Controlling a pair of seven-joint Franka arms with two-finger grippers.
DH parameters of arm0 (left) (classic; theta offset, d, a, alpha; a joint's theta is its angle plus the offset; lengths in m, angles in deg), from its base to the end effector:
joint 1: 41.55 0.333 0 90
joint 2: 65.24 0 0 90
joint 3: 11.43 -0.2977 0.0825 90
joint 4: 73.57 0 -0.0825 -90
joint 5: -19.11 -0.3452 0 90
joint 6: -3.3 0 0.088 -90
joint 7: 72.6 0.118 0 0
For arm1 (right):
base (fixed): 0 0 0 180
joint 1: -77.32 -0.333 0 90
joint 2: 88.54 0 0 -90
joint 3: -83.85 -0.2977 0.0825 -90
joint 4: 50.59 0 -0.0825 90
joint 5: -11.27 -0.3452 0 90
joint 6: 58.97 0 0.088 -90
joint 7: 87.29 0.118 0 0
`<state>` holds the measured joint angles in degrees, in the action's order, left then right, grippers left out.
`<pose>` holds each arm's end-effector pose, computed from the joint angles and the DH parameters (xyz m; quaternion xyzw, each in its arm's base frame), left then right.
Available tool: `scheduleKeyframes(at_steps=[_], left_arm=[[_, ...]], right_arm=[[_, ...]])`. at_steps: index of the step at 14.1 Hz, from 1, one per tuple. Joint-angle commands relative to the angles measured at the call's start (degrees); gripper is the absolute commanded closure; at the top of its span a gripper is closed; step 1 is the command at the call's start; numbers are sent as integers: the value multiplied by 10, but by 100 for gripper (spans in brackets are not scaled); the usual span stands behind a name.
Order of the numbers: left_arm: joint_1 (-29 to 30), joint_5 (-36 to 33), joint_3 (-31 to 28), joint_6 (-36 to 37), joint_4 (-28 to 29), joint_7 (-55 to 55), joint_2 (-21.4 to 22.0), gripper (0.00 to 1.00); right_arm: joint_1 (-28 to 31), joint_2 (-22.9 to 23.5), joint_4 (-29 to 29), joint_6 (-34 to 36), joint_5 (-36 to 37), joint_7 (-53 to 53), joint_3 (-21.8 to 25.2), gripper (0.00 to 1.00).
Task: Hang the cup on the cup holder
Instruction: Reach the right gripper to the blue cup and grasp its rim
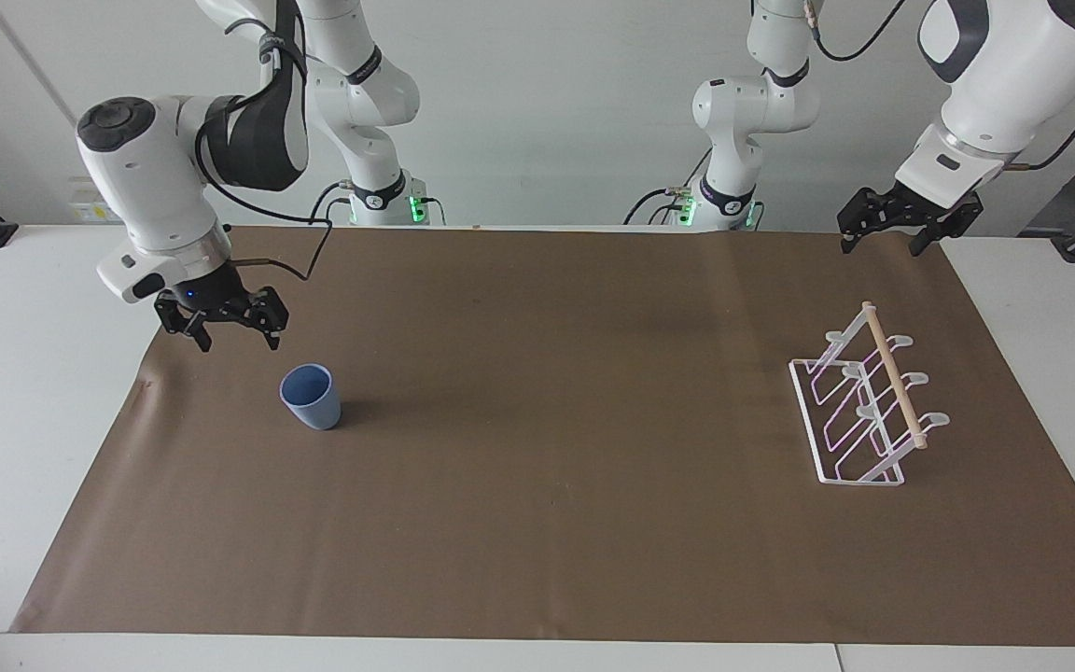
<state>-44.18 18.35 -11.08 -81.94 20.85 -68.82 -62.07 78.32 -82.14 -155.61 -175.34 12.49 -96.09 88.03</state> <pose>0.4874 -0.0238 0.5832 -0.9969 0.0587 0.0525 0.0064 0.5622 -0.0511 0.4606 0.9983 0.0363 0.0413 0.0190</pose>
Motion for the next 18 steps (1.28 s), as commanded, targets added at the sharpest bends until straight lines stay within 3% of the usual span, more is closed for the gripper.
scheduleKeyframes(at_steps=[1, 8, 16, 17, 18], left_arm=[[-2, -10, -3, 6, 9, 0, 12, 0], [-2, -10, -3, 6, 9, 0, 12, 0], [-3, -10, -3, 6, 10, 1, 12, 0], [-3, -10, -3, 6, 10, -1, 12, 0], [-3, -10, -3, 6, 10, 1, 12, 0]], right_arm=[[8, 33, 1, -29, -8, -24, -6, 0], [5, 60, -36, -83, -11, -83, -7, 0], [8, 78, -43, -96, -66, -129, -7, 0], [8, 78, -45, -96, -66, -132, -6, 5], [8, 78, -45, -96, -66, -133, -6, 29]])
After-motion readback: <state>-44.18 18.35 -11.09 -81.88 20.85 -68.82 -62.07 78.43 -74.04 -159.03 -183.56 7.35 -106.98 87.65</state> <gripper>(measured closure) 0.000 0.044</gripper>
